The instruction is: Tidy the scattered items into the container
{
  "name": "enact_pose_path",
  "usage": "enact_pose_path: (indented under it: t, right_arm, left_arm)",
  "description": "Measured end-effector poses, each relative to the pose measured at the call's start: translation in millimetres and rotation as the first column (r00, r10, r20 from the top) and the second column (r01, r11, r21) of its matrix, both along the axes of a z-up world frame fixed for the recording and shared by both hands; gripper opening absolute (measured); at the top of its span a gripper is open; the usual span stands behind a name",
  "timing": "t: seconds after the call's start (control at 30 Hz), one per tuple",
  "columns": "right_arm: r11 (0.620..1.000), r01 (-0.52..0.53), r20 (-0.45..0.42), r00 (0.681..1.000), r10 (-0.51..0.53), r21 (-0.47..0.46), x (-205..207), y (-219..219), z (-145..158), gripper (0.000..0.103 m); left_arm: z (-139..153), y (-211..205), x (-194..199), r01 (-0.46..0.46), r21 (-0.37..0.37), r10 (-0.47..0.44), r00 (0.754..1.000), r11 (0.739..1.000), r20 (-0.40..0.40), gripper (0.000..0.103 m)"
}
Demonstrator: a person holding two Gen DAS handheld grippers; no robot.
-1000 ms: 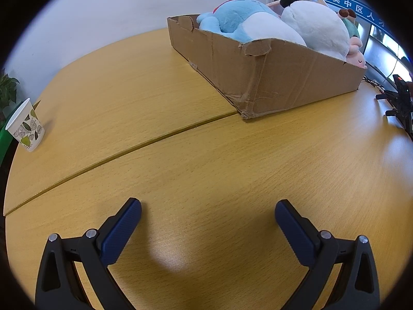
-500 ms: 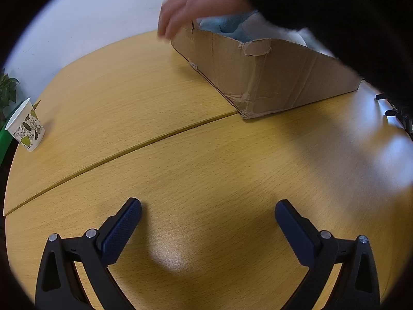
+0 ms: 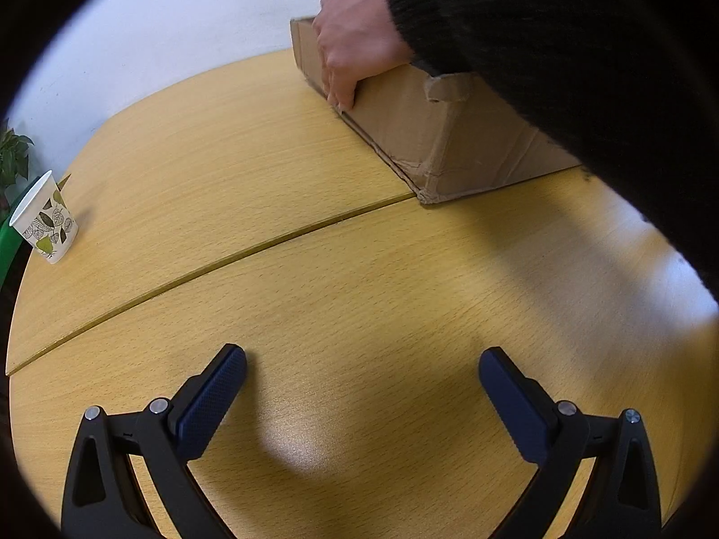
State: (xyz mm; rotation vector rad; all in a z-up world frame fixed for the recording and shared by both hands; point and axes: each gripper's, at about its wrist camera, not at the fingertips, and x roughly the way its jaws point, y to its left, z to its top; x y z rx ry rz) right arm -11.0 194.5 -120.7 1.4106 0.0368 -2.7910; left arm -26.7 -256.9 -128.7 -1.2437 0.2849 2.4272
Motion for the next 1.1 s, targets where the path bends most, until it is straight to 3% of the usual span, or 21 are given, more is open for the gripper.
enact_pose_path:
  t: [1.1]
  right_arm:
    - [1.000,-0.001,0.000,1.000,0.001,0.000,0.2,0.1,0.0,0.103]
  left_arm:
    - [0.2,-12.2,-0.4,0.014,0.001,-0.014,1.000,1.000,0.000,0.103]
